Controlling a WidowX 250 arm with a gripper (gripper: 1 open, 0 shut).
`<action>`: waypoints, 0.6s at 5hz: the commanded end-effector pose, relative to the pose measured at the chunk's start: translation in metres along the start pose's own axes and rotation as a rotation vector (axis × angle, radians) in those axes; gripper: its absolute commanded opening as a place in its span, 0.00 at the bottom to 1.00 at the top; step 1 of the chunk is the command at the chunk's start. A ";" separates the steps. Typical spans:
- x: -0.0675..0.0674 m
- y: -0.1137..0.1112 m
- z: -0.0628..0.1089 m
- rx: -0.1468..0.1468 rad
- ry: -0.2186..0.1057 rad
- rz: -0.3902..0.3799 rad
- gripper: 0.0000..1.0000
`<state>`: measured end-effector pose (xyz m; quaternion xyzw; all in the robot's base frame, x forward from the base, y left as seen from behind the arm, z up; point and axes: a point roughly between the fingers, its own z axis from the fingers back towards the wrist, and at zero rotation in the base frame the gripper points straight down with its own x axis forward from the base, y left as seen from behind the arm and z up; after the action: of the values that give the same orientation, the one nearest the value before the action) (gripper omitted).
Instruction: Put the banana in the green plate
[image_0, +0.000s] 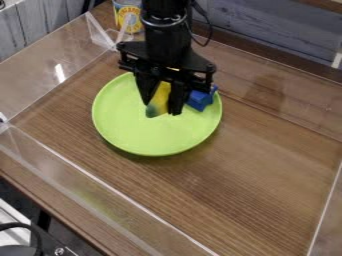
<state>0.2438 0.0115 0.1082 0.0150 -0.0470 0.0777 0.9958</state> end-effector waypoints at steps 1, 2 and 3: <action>0.004 0.008 0.001 0.005 -0.020 0.007 0.00; 0.004 0.014 -0.002 0.007 -0.017 0.009 0.00; 0.004 0.018 -0.005 0.008 -0.014 0.011 0.00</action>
<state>0.2431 0.0289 0.0997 0.0184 -0.0444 0.0821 0.9955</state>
